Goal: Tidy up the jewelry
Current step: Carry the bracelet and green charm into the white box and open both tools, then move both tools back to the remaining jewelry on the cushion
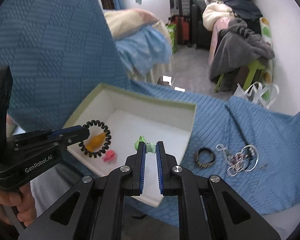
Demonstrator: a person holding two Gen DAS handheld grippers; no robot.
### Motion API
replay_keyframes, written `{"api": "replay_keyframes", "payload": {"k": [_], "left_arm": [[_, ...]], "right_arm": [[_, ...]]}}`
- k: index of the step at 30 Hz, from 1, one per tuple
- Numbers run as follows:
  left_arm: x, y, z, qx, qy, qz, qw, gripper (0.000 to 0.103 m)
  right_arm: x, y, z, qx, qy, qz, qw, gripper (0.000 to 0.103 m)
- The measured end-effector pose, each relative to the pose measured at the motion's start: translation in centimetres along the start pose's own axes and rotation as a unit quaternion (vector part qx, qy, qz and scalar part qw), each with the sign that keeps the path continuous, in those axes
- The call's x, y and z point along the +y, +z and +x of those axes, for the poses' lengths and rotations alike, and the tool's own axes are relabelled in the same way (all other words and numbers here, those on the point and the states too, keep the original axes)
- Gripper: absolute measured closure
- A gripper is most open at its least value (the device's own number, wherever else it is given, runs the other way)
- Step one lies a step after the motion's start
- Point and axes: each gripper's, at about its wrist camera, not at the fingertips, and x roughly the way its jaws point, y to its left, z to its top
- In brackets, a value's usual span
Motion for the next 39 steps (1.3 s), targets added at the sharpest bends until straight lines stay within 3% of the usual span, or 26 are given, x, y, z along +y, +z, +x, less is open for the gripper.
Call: {"api": "replay_keyframes", "payload": {"k": [10,13,15,20,27,39], "left_arm": [[-0.6,0.0,0.3,0.006,0.002,0.001,1.0000,0.093],[-0.6,0.3,0.2,0.016,0.003,-0.007,0.9998,0.071],[-0.9,0.4,-0.5,0.001,0.014,-0.008,0.9999,0.055],[-2.3,1.2,-2.2,-0.026,0.015,-0.003,0.9995,0.055],[-6.1,2.0,-4.0,-0.075,-0.011,0.013,0.9970,0.055],[-13.8,1.0,-1.5,-0.086,-0.070,0.053,0.9925,0.055]], "right_arm": [[-0.9,-0.5,0.8,0.018,0.022,0.016,0.999,0.093],[-1.2,-0.1,-0.3,0.001,0.029,0.020,0.999,0.078],[-1.6,0.3,-1.6,-0.016,0.037,0.027,0.999,0.076],[-2.1,1.6,-4.7,-0.058,0.041,0.018,0.997,0.076],[-5.4,2.2,-9.4,-0.116,0.001,0.014,0.993,0.076],[-15.2,-1.0,-11.6,-0.132,-0.072,0.077,0.986,0.076]]}}
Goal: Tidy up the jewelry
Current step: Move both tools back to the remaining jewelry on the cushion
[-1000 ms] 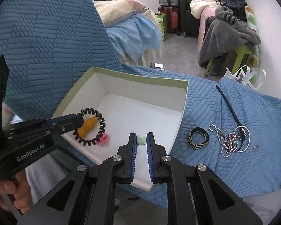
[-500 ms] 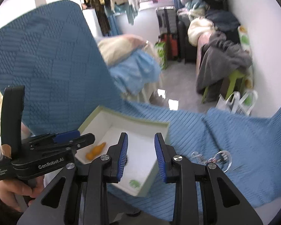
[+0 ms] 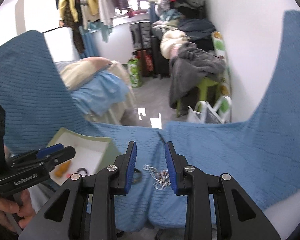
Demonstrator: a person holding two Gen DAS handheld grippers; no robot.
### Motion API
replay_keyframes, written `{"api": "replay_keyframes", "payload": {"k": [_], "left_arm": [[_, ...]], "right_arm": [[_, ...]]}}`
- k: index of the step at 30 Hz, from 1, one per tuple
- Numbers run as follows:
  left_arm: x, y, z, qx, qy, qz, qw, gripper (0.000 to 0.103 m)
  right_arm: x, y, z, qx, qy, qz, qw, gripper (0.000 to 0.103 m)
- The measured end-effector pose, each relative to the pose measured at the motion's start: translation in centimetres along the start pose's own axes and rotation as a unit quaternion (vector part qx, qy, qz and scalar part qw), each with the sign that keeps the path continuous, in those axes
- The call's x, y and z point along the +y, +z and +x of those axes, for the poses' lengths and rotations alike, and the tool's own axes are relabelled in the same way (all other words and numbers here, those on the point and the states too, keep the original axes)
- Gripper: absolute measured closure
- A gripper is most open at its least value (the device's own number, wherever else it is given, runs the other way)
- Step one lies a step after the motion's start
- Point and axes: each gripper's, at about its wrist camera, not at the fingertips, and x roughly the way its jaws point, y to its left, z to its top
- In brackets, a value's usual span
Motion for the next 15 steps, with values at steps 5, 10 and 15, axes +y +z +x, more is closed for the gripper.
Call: {"api": "replay_keyframes", "payload": {"k": [5,10,15], "left_arm": [[-2.1,-0.7,1.5,0.005,-0.018,0.008,0.9998,0.055],[-4.0,-2.0,4.2,0.031,-0.020,0.028,0.9989,0.057],[-5.3,-3.8,7.2,0.054,-0.009,0.051,0.9972,0.063]], "right_arm": [[-3.1,-0.8,0.1,0.005,-0.020,0.020,1.000,0.076],[-5.6,-2.7,1.6,0.020,-0.030,0.037,0.999,0.077],[-8.6,-6.2,5.3,0.062,-0.039,0.071,0.995,0.082]]}}
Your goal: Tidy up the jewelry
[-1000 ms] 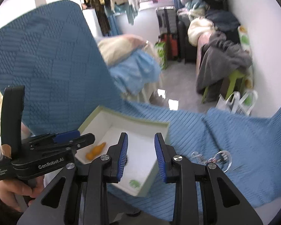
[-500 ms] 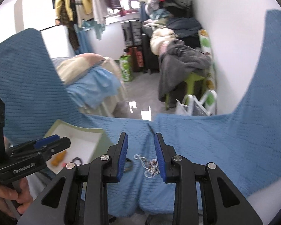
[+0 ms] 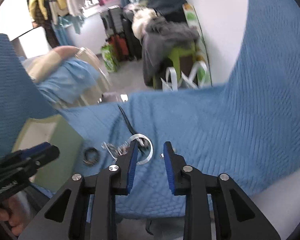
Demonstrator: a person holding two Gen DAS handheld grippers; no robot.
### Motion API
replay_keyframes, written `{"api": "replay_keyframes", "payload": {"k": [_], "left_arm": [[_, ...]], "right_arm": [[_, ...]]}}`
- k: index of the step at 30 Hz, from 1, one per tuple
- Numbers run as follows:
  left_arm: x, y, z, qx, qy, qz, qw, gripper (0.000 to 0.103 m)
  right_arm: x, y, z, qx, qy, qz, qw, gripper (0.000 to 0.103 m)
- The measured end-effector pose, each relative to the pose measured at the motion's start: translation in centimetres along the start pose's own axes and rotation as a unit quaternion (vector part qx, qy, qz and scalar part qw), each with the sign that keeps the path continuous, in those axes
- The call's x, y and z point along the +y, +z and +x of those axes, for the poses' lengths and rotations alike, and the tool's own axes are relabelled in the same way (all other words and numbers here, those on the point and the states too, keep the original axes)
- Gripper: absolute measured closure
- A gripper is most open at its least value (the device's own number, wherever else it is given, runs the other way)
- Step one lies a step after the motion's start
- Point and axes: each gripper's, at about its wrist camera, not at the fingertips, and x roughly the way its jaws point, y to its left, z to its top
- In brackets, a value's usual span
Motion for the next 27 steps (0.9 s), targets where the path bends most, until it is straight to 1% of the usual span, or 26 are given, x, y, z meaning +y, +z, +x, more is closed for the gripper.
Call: {"api": "replay_keyframes", "payload": {"k": [3,6,8,12,15,17,19,21,22,25,27], "left_arm": [[-0.1,-0.6,1.9,0.015,0.007,0.001,0.9999,0.065],[0.2,-1.2,4.1,0.034,0.022,0.002,0.9992,0.066],[0.3,-1.6,5.3,0.036,0.049,0.000,0.9982,0.066],[0.8,-2.2,7.3,0.042,0.081,-0.001,0.9958,0.066],[1.0,-2.6,8.8,0.055,0.094,0.005,0.9940,0.066],[1.0,-2.7,9.1,0.053,0.106,0.011,0.9929,0.066],[1.1,-2.8,9.5,0.054,0.118,0.021,0.9913,0.066],[1.1,-3.0,10.0,0.058,0.136,0.035,0.9884,0.066],[1.1,-3.0,10.1,0.058,0.135,0.037,0.9884,0.066],[1.3,-3.5,10.8,0.064,0.138,0.039,0.9876,0.066],[1.5,-3.6,11.2,0.068,0.139,0.039,0.9871,0.067]], "right_arm": [[-1.6,-1.5,3.1,0.032,0.002,0.021,0.999,0.083],[-2.8,-2.2,5.6,0.054,0.007,0.033,0.998,0.083],[-3.4,-2.3,6.7,0.061,0.009,0.040,0.997,0.083],[-4.5,-2.1,8.9,0.076,0.018,0.055,0.995,0.083],[-4.5,-1.9,9.7,0.080,0.019,0.055,0.995,0.082],[-4.6,-1.7,10.2,0.081,0.022,0.058,0.995,0.082],[-4.4,-1.5,10.7,0.084,0.015,0.053,0.995,0.082],[-3.9,-1.5,11.2,0.087,-0.012,0.028,0.996,0.081],[-3.6,-1.6,11.4,0.086,-0.024,0.015,0.996,0.080],[-3.4,-1.9,12.3,0.099,-0.016,0.011,0.995,0.078],[-3.2,-1.9,12.4,0.099,-0.027,0.003,0.995,0.077]]}}
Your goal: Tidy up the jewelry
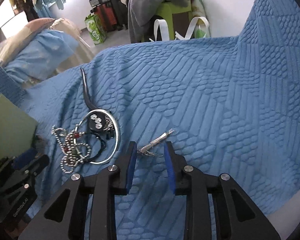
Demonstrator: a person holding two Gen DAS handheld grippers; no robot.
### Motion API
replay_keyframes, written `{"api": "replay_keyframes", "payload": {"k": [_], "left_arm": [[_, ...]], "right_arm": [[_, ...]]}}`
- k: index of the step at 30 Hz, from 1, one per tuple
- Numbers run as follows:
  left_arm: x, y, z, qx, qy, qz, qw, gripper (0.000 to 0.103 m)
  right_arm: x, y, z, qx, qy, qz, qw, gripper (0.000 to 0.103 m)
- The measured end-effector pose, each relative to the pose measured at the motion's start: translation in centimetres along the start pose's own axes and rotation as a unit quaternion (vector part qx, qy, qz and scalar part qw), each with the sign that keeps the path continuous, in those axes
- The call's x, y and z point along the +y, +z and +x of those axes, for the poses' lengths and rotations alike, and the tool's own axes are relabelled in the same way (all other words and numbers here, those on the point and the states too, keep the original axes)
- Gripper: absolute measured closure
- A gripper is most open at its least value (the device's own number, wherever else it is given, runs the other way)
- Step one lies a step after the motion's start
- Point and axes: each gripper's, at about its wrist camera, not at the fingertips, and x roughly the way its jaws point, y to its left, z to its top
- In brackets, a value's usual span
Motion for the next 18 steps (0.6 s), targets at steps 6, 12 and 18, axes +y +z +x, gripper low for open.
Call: {"api": "replay_keyframes", "payload": {"k": [6,12,18], "left_arm": [[0.3,0.1,0.2,0.001,-0.032,-0.032,0.9990,0.095],[0.6,-0.1,-0.6,0.000,-0.057,-0.053,0.9970,0.097],[1.3,-0.1,-2.7,-0.008,-0.093,-0.077,0.9926,0.097]], "right_arm": [[0.7,-0.2,0.0,0.001,-0.029,-0.025,0.999,0.095],[-0.4,0.0,-0.5,0.008,0.005,0.012,1.000,0.100],[0.0,-0.1,-2.5,-0.010,0.015,0.015,1.000,0.100]]}}
